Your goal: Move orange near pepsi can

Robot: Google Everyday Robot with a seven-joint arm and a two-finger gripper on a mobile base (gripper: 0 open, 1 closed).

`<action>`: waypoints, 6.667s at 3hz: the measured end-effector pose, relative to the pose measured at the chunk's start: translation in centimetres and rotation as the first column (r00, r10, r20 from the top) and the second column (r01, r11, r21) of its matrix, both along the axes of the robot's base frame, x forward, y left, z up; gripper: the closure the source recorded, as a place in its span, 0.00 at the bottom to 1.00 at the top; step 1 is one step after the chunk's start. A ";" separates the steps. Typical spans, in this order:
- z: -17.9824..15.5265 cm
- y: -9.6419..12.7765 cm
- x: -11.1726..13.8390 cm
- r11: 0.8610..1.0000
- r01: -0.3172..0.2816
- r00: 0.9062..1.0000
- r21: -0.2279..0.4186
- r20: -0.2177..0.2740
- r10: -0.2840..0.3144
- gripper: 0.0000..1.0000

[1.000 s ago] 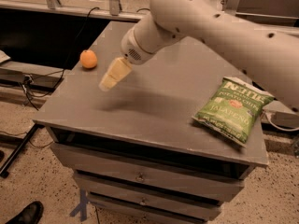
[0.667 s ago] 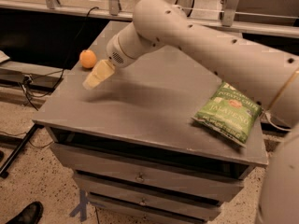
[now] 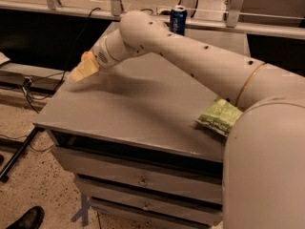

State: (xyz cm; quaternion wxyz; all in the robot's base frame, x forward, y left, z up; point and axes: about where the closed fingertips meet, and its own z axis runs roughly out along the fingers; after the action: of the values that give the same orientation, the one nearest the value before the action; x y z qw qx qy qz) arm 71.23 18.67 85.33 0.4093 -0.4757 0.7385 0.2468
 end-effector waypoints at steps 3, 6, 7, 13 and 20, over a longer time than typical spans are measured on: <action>-0.3 -1.2 3.3 0.988 0.143 0.989 0.063 0.029 -0.145 0.64; 5.2 -10.2 3.0 0.968 0.243 0.958 0.060 0.144 -0.250 1.00; 4.5 -13.3 4.6 0.946 0.318 0.933 0.060 0.155 -0.323 1.00; 1.3 -33.8 14.6 0.744 0.667 0.720 0.034 0.227 -0.656 0.82; 9.6 -37.4 5.9 0.777 0.611 0.744 0.152 0.225 -0.629 0.00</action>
Offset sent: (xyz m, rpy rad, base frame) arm 0.0414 -0.0103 -0.0115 0.0726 -0.0131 -0.1727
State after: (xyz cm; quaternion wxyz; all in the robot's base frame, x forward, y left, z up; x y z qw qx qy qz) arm 77.16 -18.77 94.93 0.5783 -0.2173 0.7843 0.0565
